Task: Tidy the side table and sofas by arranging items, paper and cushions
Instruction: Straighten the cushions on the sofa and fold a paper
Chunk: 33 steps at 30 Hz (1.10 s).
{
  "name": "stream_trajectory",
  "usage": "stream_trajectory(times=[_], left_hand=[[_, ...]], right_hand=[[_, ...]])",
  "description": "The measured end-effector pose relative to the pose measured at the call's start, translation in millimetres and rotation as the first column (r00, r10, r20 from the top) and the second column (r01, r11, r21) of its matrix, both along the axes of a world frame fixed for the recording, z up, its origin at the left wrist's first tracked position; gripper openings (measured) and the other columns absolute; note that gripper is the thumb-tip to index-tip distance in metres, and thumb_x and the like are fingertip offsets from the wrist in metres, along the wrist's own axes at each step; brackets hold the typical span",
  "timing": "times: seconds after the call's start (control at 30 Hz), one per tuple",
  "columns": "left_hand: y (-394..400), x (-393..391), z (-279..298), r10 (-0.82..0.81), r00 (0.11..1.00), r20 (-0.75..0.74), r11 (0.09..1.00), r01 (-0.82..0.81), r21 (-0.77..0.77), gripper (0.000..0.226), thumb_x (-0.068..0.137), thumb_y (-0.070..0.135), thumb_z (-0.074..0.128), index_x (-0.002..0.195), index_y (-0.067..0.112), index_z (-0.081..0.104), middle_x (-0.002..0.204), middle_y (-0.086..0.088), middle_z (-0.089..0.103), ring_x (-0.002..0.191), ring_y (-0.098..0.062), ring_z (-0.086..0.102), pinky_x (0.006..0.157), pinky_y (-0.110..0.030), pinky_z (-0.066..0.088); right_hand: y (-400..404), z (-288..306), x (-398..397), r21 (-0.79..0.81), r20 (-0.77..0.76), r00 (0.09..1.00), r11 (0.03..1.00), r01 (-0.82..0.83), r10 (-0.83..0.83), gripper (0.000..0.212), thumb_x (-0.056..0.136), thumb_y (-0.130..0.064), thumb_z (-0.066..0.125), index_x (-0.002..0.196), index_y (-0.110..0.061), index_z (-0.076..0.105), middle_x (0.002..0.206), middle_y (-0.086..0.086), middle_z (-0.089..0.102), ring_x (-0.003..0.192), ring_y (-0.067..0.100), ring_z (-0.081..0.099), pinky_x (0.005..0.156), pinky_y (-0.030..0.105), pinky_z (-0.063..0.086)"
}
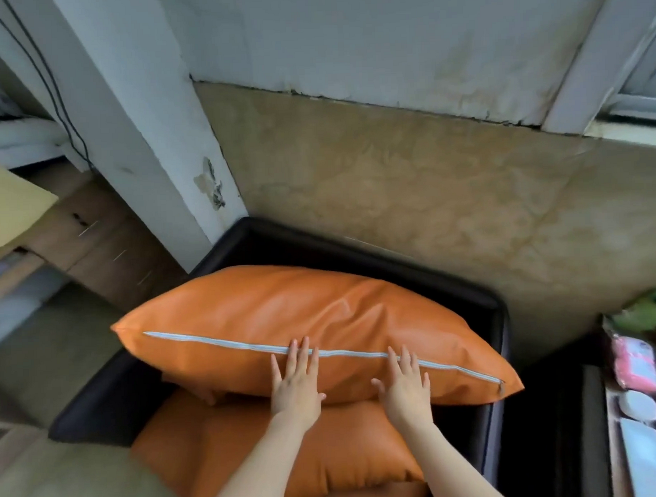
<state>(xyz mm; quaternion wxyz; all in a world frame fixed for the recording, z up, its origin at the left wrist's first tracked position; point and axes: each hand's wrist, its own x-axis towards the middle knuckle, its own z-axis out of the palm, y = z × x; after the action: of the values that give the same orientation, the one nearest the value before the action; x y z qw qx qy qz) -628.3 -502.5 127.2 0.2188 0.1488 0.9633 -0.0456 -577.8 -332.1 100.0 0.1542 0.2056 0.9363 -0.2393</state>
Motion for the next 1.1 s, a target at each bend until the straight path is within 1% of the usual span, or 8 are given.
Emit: stream_trajectory(times=[0.17, 0.47, 0.67, 0.77, 0.8, 0.87, 0.97, 1.1], left_hand=[[-28.4, -1.4, -7.6, -0.076, 0.996, -0.044, 0.997, 0.076, 0.005, 0.081, 0.097, 0.028, 0.047, 0.15, 0.019, -0.013, 0.156, 0.001, -0.026, 0.142, -0.02, -0.027, 0.108, -0.051, -0.021], [-22.5, -28.1, 2.0, -0.029, 0.979, -0.2, 0.999, 0.032, 0.011, 0.082, 0.096, 0.022, 0.048, 0.15, 0.015, -0.013, 0.157, -0.006, -0.021, 0.144, -0.023, -0.022, 0.108, -0.047, -0.021], [-3.4, -74.0, -13.9, -0.226, 0.965, -0.136, 0.958, 0.195, -0.209, 0.059, 0.099, 0.007, 0.033, 0.15, 0.002, 0.004, 0.159, -0.014, 0.002, 0.147, -0.027, 0.002, 0.12, -0.039, 0.002], [2.7, -78.3, -25.1, -0.309, 0.934, -0.178, 0.934, 0.263, -0.24, 0.042, 0.095, 0.004, 0.035, 0.136, 0.003, 0.046, 0.141, -0.014, 0.048, 0.132, -0.026, 0.042, 0.11, -0.03, 0.033], [4.1, -76.9, -21.6, -0.303, 0.934, -0.188, 0.938, 0.257, -0.233, 0.038, 0.093, 0.004, 0.039, 0.125, 0.011, 0.058, 0.127, -0.006, 0.059, 0.12, -0.021, 0.053, 0.099, -0.027, 0.043], [5.8, -73.4, -11.2, -0.237, 0.963, -0.129, 0.966, 0.22, -0.134, 0.035, 0.091, 0.001, 0.038, 0.113, 0.016, 0.062, 0.115, -0.003, 0.064, 0.109, -0.022, 0.059, 0.088, -0.03, 0.045], [0.0, -61.3, 11.0, -0.123, 0.983, -0.135, 0.992, 0.125, 0.007, 0.035, 0.091, 0.001, 0.036, 0.109, 0.016, 0.061, 0.111, -0.006, 0.066, 0.107, -0.028, 0.06, 0.085, -0.033, 0.044], [-20.2, -26.0, 23.2, 0.018, 0.997, -0.073, 0.99, -0.007, 0.143, 0.03, 0.093, 0.01, 0.044, 0.105, 0.022, 0.068, 0.106, 0.001, 0.07, 0.104, -0.022, 0.062, 0.082, -0.027, 0.045]], right_hand=[[-20.4, -11.3, -22.8, 0.04, -0.004, 0.999, 0.998, -0.051, 0.051, 0.075, 0.094, -0.044, 0.047, 0.151, -0.024, 0.002, 0.159, 0.003, -0.006, 0.146, 0.022, -0.008, 0.116, 0.045, 0.007], [-31.2, -18.6, -27.4, 0.023, 0.046, 0.993, 0.994, -0.107, 0.106, 0.067, 0.095, -0.042, 0.047, 0.15, -0.027, 0.012, 0.159, 0.003, -0.005, 0.146, 0.022, -0.006, 0.116, 0.048, 0.008], [25.8, -10.2, -17.4, 0.051, 0.004, 0.998, 0.997, 0.062, -0.062, 0.071, 0.093, -0.038, 0.051, 0.15, -0.026, 0.011, 0.159, 0.002, 0.001, 0.146, 0.021, -0.003, 0.115, 0.046, 0.012], [57.3, -9.6, -7.6, 0.09, 0.016, 0.983, 0.98, 0.179, -0.181, 0.069, 0.094, -0.039, 0.049, 0.15, -0.022, 0.012, 0.159, 0.004, -0.001, 0.146, 0.022, -0.004, 0.115, 0.045, 0.009], [63.2, -9.2, -5.2, 0.097, 0.014, 0.976, 0.972, 0.214, -0.216, 0.069, 0.094, -0.04, 0.049, 0.15, -0.021, 0.012, 0.159, 0.004, -0.001, 0.146, 0.021, -0.004, 0.115, 0.046, 0.009], [67.2, -6.7, -3.6, 0.089, 0.004, 0.967, 0.963, 0.253, -0.254, 0.069, 0.094, -0.039, 0.049, 0.15, -0.021, 0.012, 0.159, 0.003, 0.0, 0.146, 0.021, -0.003, 0.115, 0.046, 0.009], [56.3, 1.7, -11.9, 0.038, -0.03, 0.976, 0.976, 0.217, -0.216, 0.067, 0.096, -0.038, 0.046, 0.15, -0.02, 0.01, 0.159, 0.003, -0.002, 0.146, 0.021, -0.004, 0.116, 0.044, 0.007], [29.2, 15.5, -33.6, -0.003, -0.101, 0.99, 0.996, 0.094, -0.094, 0.063, 0.099, -0.039, 0.039, 0.151, -0.021, 0.008, 0.159, 0.002, -0.004, 0.146, 0.019, -0.007, 0.117, 0.041, 0.005]])
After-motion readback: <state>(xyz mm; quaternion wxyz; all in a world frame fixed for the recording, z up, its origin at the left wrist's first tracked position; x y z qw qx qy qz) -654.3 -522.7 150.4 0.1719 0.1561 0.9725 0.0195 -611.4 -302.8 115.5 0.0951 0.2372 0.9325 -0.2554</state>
